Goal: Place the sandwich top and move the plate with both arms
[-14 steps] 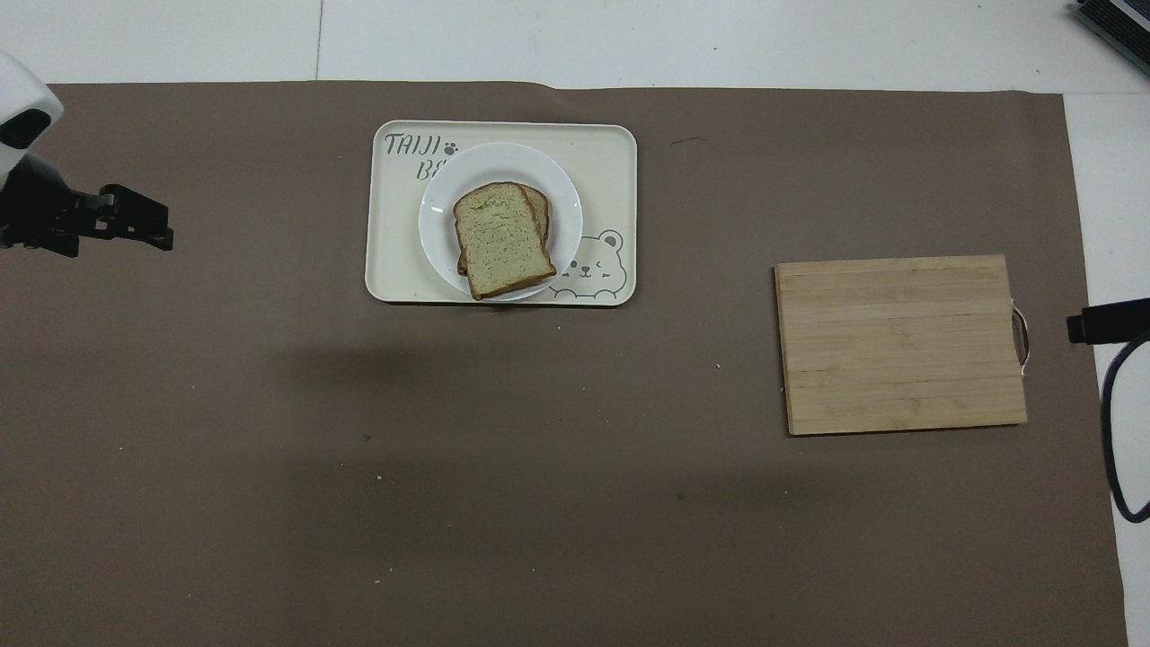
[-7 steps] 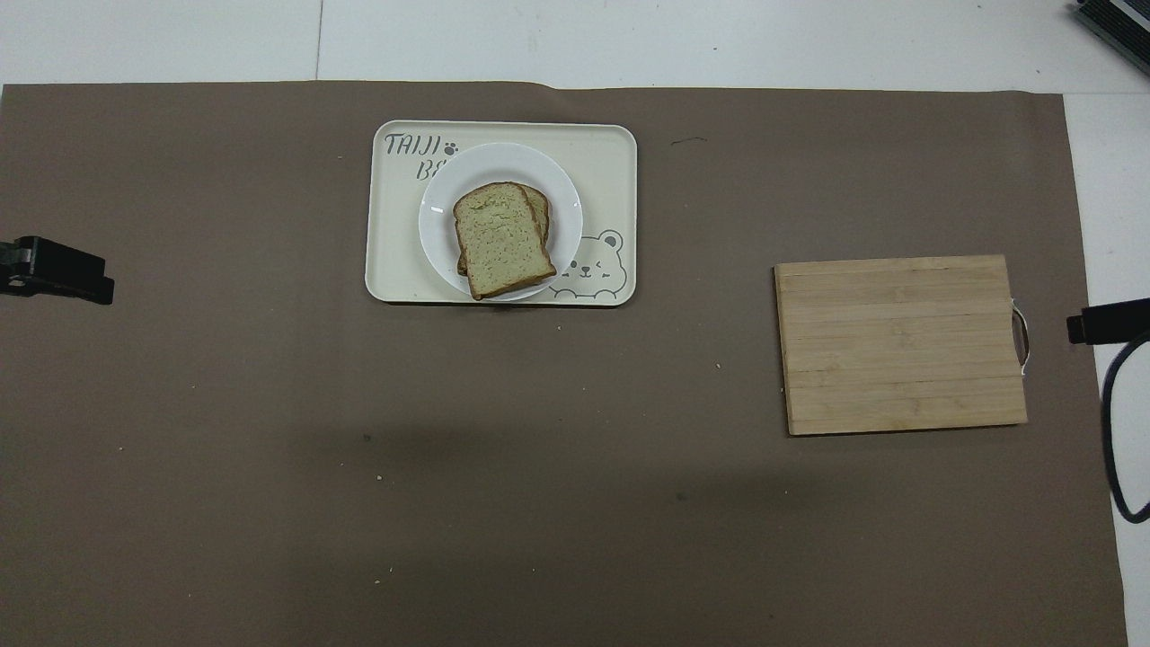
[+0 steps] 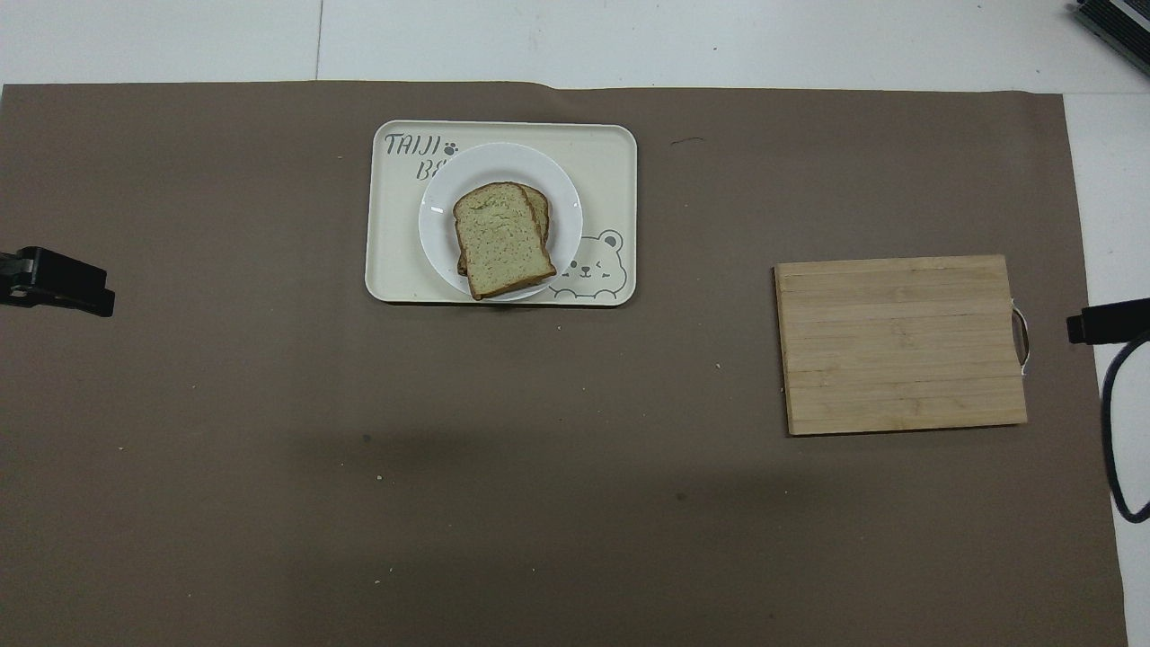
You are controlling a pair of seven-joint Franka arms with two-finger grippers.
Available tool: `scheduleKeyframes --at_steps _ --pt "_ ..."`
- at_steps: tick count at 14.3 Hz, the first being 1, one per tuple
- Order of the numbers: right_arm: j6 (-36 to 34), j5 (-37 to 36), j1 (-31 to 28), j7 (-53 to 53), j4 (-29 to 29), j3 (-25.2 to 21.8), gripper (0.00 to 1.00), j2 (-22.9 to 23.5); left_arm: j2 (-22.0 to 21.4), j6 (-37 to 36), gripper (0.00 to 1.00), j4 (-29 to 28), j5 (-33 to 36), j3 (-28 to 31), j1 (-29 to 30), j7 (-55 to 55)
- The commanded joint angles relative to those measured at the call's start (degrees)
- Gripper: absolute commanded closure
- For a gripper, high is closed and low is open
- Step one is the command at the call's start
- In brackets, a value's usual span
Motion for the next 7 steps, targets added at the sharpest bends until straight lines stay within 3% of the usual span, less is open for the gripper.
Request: scheduleKeyframes --at_steps 1,7 --pt "0.23 -0.14 0.02 0.85 0.18 0.13 0.0 0.06 -1.37 -1.07 0.0 -1.34 0.56 0.27 0.0 1.11" --pt "0.23 -0.14 0.02 0.77 0.18 0.13 0.0 -0.03 -1.55 -1.07 0.0 -1.34 0.56 0.36 0.0 1.47"
